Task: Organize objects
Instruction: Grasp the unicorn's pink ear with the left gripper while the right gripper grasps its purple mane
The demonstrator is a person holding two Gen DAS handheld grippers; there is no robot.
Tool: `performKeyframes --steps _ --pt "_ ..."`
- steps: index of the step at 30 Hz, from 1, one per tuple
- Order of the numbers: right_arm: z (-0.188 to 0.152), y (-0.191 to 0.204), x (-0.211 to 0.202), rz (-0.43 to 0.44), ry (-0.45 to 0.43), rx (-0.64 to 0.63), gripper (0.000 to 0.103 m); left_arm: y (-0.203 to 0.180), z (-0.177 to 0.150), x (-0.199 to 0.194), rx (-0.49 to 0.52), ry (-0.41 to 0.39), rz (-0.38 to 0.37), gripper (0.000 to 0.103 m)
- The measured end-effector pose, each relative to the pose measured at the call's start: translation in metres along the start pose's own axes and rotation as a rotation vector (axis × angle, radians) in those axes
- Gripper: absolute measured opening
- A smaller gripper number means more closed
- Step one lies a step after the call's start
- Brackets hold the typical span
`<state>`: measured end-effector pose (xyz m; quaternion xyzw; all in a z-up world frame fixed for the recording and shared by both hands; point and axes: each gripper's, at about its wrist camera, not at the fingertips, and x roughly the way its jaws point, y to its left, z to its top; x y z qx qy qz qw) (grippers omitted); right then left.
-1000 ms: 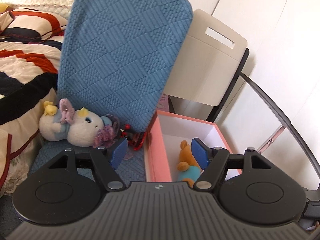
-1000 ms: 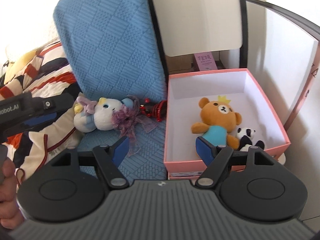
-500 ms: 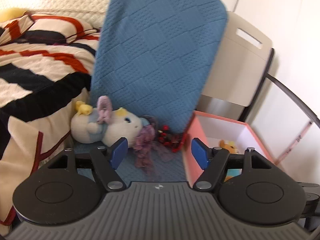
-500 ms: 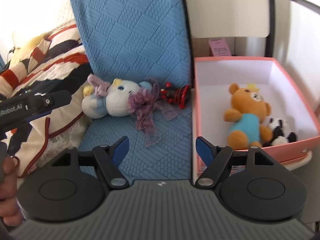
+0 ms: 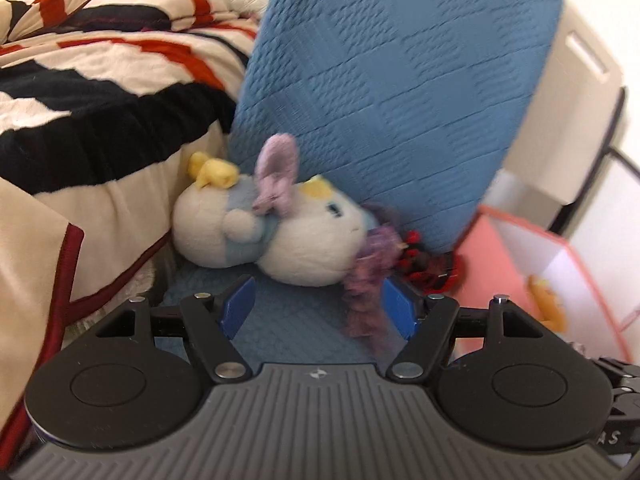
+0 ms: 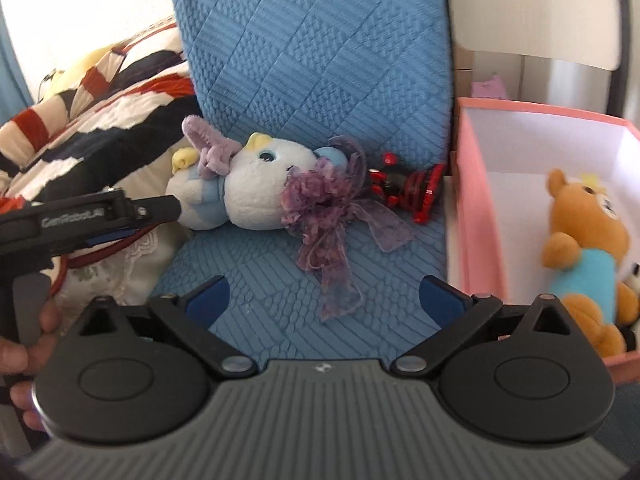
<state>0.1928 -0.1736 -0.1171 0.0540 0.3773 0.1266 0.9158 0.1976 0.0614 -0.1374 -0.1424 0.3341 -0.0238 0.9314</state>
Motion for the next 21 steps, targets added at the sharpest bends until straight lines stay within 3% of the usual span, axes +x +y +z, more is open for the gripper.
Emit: performKeyframes --steps 8,11,18,21 --pt "0.019 -0.004 0.043 0.037 -0.038 0.0 0.103 0.031 0.018 0.048 -0.067 0.003 0.012 0.075" --pt "0.028 -0.007 0.06 0.025 -0.021 0.002 0.101 0.039 0.025 0.063 -0.073 0.008 0.011 0.075" --pt "0.044 -0.007 0.104 0.108 0.041 0.0 0.09 0.04 0.038 0.091 -0.051 -0.003 -0.003 0.074" --pt "0.051 -0.005 0.126 0.089 0.069 -0.019 0.087 0.036 0.043 0.101 -0.014 -0.002 0.007 0.074"
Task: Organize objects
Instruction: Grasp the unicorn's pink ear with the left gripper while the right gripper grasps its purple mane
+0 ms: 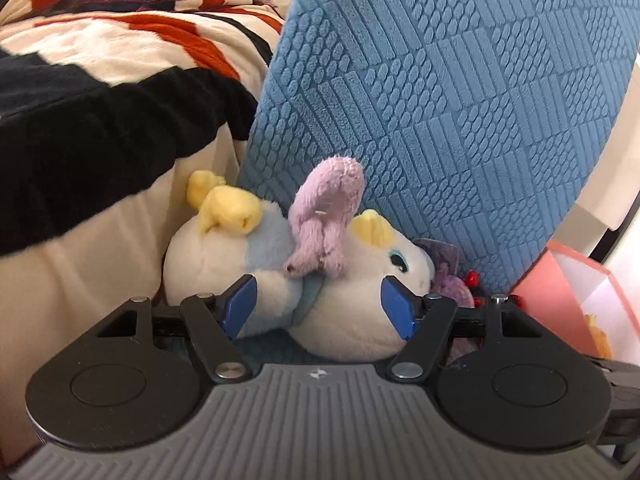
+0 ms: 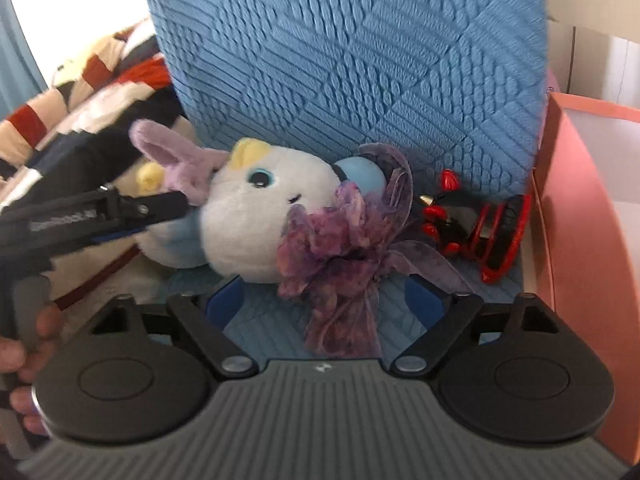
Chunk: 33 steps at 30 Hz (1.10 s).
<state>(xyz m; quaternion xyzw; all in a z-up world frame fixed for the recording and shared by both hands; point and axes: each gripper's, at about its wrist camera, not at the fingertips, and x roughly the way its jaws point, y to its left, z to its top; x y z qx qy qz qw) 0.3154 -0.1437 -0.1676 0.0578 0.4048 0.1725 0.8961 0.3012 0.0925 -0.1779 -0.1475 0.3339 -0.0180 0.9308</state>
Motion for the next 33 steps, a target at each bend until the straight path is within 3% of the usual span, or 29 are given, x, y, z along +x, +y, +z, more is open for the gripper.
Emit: performKeyframes --steps 5,6,13,16,18,21,24,33 --pt "0.011 -0.003 0.025 -0.016 0.013 0.006 0.085 -0.006 0.009 0.011 0.049 -0.033 0.002 0.071" --pt "0.013 -0.005 0.029 -0.01 0.013 0.014 0.079 -0.006 0.011 0.014 0.054 -0.035 0.0 0.07" --pt "0.018 -0.021 0.046 0.073 0.055 0.164 0.066 -0.012 0.02 0.024 0.113 -0.075 0.032 0.067" --pt "0.018 -0.024 0.046 0.079 0.061 0.197 0.048 -0.009 0.023 0.033 0.082 -0.042 0.017 0.059" --pt "0.018 -0.025 0.046 0.052 0.07 0.201 0.02 -0.006 0.025 0.039 0.052 -0.022 -0.003 0.049" --pt "0.016 -0.033 0.048 0.035 0.093 0.247 0.014 -0.004 0.025 0.043 0.036 -0.023 0.01 0.037" --pt "0.016 -0.04 0.045 0.042 0.094 0.288 0.012 -0.003 0.023 0.041 0.033 -0.025 0.006 0.035" --pt "0.014 -0.034 0.027 0.003 0.05 0.241 0.012 0.002 0.014 0.025 -0.032 -0.016 -0.021 0.034"
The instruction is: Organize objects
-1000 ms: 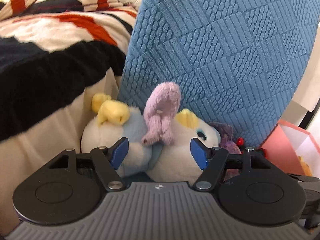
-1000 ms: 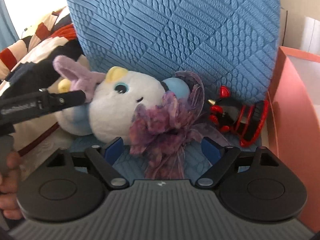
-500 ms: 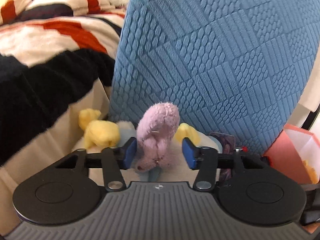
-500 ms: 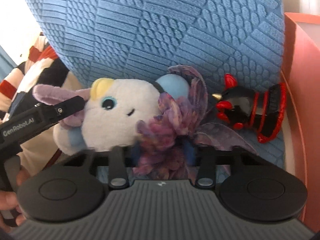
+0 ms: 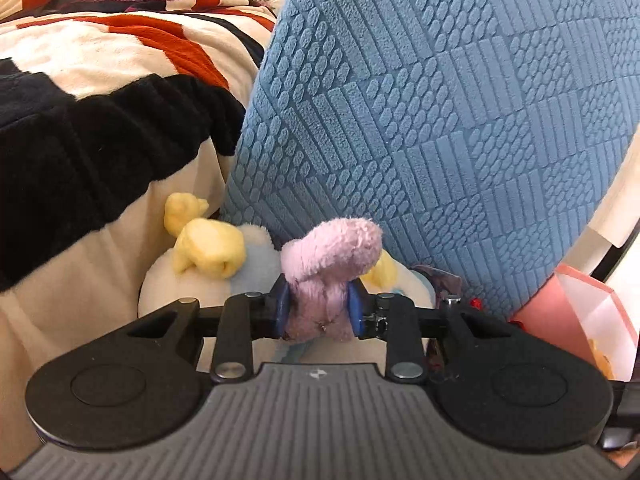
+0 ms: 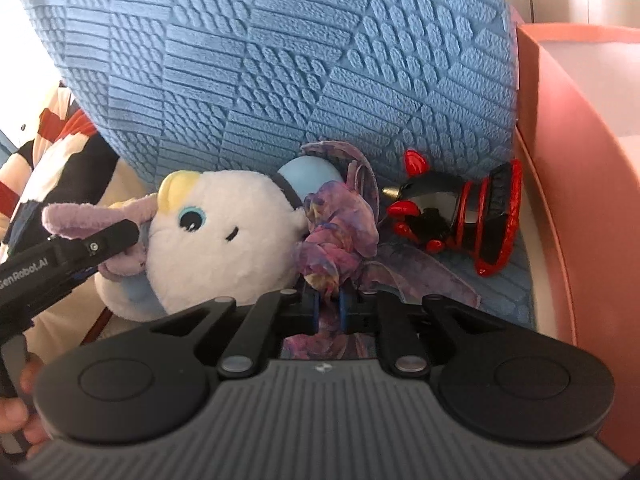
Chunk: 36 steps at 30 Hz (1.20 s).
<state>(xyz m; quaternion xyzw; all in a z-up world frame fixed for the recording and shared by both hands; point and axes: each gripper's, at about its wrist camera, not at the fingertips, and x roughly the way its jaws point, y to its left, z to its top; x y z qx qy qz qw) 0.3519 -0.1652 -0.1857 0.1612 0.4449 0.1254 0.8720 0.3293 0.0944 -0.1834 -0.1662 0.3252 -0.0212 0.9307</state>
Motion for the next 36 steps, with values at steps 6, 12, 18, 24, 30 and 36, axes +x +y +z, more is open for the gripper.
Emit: performKeyframes --steps 6,12,18,24,30,36 --pt "-0.004 0.011 -0.019 -0.011 -0.046 -0.066 0.012 -0.004 -0.016 -0.018 0.029 0.005 0.012 0.034" --pt "-0.01 0.009 -0.046 -0.058 -0.103 -0.132 0.012 0.001 -0.025 -0.034 -0.029 0.005 0.003 0.034" --pt "-0.02 0.007 -0.057 -0.05 -0.071 -0.112 0.012 -0.006 -0.043 -0.044 -0.029 0.041 -0.003 0.034" --pt "-0.043 0.01 -0.068 -0.051 -0.056 -0.117 0.012 -0.018 -0.059 -0.049 -0.002 0.085 -0.001 0.034" --pt "-0.069 0.009 -0.082 -0.062 -0.037 -0.109 0.012 -0.022 -0.072 -0.052 0.012 0.146 0.02 0.034" --pt "-0.088 0.013 -0.089 -0.041 -0.012 -0.112 0.007 -0.024 -0.088 -0.055 -0.005 0.202 0.02 0.034"
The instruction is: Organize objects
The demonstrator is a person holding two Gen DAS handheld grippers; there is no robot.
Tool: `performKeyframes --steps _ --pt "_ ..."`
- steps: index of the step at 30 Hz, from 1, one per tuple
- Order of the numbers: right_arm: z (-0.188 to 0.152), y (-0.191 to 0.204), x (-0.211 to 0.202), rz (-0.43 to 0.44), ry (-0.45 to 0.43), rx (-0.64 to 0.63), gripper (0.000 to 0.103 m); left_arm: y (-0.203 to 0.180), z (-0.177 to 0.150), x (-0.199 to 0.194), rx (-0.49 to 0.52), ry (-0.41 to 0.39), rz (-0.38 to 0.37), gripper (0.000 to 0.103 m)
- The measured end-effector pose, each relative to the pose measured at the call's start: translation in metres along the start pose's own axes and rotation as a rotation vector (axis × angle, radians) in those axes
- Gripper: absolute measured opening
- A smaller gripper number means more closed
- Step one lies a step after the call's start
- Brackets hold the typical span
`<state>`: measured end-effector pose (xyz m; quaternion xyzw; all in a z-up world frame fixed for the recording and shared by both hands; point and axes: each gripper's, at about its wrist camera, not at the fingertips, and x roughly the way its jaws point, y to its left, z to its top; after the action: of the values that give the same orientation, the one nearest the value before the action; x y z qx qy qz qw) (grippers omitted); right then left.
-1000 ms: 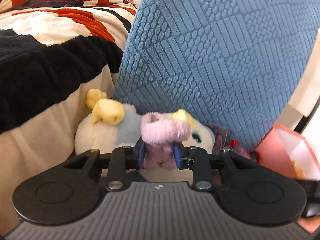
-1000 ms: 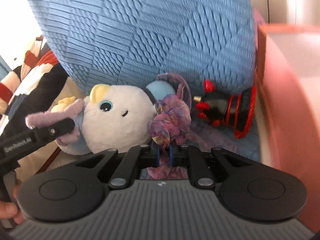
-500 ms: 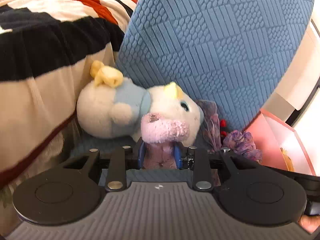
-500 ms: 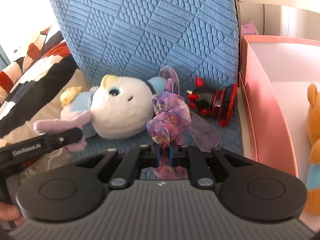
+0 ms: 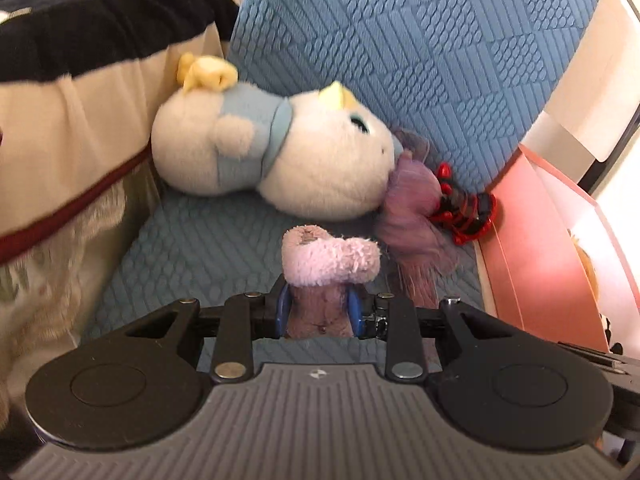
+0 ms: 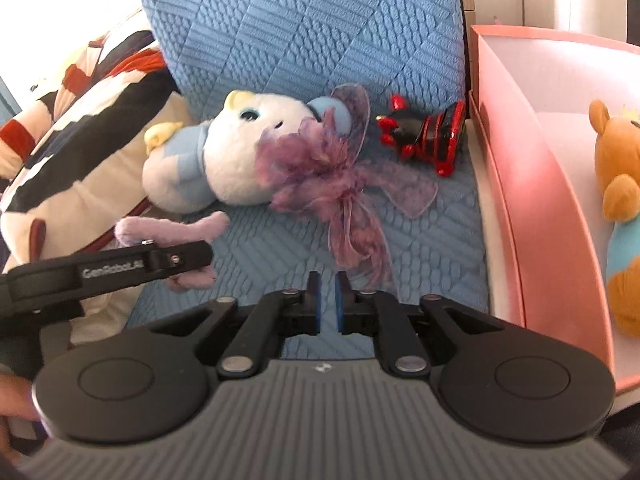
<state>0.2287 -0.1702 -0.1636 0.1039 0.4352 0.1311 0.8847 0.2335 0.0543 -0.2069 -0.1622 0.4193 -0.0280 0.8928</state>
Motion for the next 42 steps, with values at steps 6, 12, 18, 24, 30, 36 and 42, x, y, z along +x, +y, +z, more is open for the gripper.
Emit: performKeyframes --steps 6,12,18,24,30,36,42 --pt "-0.012 0.002 -0.002 0.014 0.015 -0.009 0.007 0.005 -0.009 -0.005 -0.036 0.024 0.002 0.034" --pt "0.003 -0.004 0.006 -0.012 -0.022 -0.002 0.029 0.017 -0.006 -0.003 -0.09 0.028 0.012 0.034" --pt "0.028 -0.008 0.026 -0.013 -0.057 -0.023 0.071 0.027 -0.001 0.002 -0.146 0.04 0.011 0.034" --pt "0.043 -0.006 0.057 0.058 0.001 -0.02 0.081 0.03 0.001 0.008 -0.168 0.05 0.019 0.034" --pt "0.056 0.013 0.086 0.012 -0.003 -0.121 0.084 0.034 0.003 0.011 -0.189 0.056 0.031 0.034" --pt "0.06 0.014 0.118 -0.026 0.028 -0.144 0.084 0.035 0.003 0.015 -0.193 0.07 0.03 0.034" --pt "0.05 0.029 0.127 -0.107 -0.004 -0.282 0.045 0.035 0.004 0.016 -0.195 0.076 0.03 0.034"
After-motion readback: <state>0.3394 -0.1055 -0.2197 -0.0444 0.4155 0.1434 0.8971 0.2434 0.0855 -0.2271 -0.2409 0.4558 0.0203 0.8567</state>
